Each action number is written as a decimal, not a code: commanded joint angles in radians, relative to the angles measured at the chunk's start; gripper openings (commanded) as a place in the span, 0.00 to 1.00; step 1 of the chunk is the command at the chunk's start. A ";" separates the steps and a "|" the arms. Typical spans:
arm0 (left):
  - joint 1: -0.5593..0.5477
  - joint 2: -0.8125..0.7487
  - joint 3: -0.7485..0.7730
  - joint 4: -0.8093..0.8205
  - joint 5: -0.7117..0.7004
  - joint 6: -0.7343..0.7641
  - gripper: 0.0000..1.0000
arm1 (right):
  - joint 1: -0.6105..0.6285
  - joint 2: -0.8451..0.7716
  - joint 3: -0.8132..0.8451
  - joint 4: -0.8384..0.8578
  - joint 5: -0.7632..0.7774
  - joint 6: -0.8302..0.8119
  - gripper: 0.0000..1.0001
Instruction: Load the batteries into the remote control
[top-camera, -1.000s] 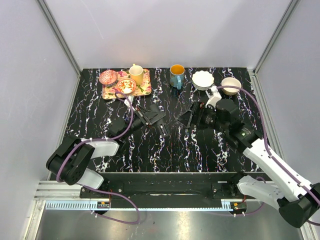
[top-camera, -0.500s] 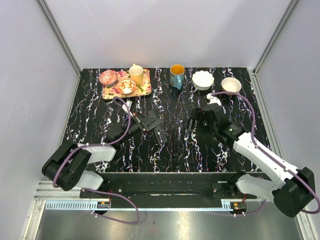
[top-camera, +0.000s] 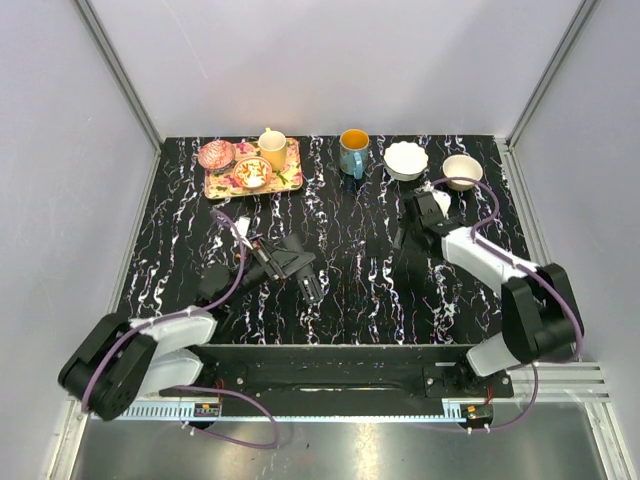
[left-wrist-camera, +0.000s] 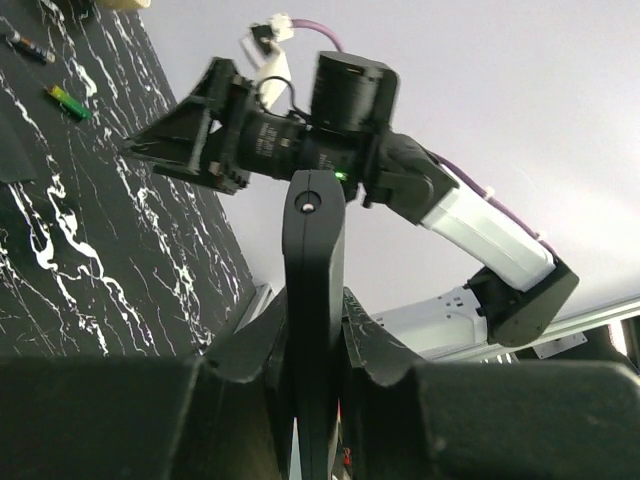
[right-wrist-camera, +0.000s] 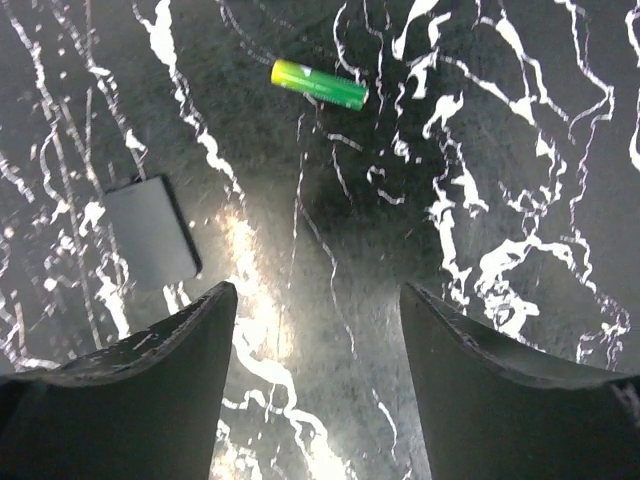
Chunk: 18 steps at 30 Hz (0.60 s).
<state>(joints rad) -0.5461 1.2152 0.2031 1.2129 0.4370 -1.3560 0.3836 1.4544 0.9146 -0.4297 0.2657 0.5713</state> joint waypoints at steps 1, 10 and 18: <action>0.005 -0.176 -0.024 -0.128 -0.075 0.098 0.00 | -0.003 0.098 0.111 0.092 0.138 -0.073 0.75; 0.006 -0.353 0.015 -0.411 -0.090 0.232 0.00 | -0.046 0.314 0.262 0.109 0.139 -0.125 0.77; 0.005 -0.312 -0.002 -0.362 -0.075 0.202 0.00 | -0.049 0.376 0.283 0.052 0.129 0.042 0.77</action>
<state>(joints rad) -0.5446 0.8963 0.1848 0.7956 0.3595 -1.1595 0.3374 1.8156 1.1538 -0.3523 0.3740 0.5297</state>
